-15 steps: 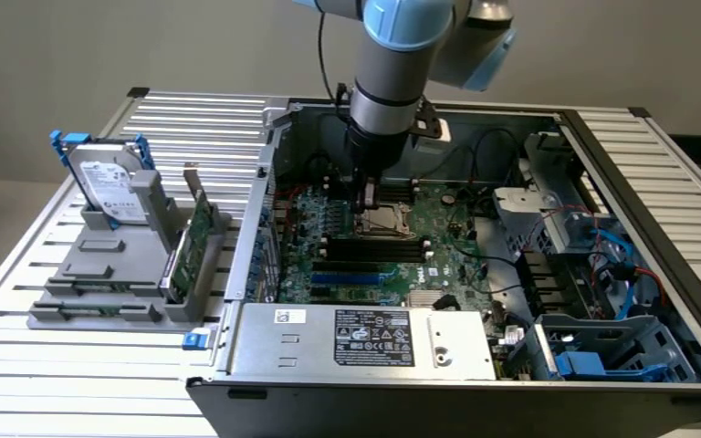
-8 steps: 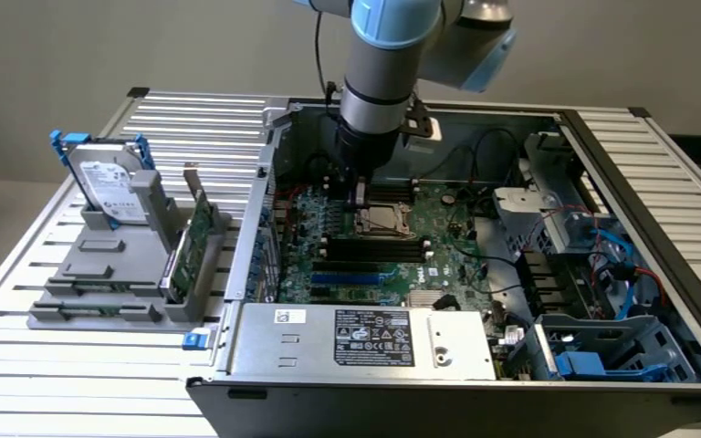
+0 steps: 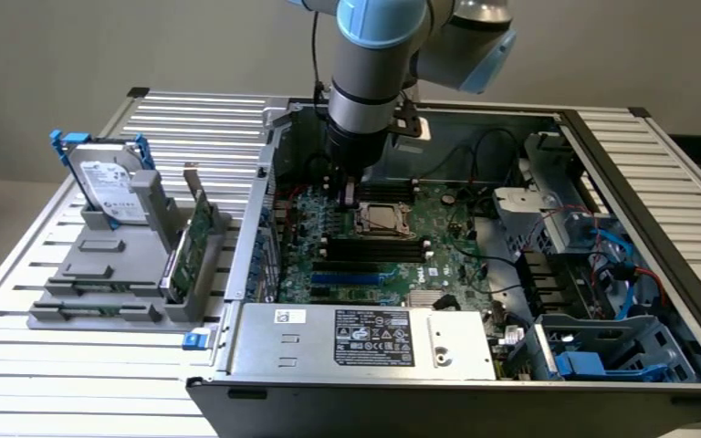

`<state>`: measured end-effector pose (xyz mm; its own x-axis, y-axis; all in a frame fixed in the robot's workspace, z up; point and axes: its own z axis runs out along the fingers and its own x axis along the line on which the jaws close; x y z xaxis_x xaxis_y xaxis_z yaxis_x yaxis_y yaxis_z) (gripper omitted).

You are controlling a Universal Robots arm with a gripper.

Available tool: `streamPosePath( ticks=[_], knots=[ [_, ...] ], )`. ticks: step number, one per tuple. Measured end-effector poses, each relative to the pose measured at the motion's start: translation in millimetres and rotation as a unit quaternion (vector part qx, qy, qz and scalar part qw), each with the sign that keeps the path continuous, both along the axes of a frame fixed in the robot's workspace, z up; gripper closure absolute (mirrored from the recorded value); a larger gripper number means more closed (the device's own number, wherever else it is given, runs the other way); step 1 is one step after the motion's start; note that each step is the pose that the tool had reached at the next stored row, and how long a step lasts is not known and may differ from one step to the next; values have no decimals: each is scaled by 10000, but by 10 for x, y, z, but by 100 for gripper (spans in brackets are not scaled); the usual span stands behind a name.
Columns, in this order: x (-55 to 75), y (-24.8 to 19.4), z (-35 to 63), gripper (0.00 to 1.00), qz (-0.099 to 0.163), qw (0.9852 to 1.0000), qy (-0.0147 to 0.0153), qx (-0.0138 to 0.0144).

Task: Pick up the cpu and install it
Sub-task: 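Install the first cpu locking lever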

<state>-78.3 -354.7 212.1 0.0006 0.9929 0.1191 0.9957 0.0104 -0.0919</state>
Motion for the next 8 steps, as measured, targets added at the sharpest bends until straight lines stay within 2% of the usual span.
streamPosePath(
  ticks=[8],
  knots=[
    [0, 0, 0, 89, 0, 10000, 0, 0]
  ],
)
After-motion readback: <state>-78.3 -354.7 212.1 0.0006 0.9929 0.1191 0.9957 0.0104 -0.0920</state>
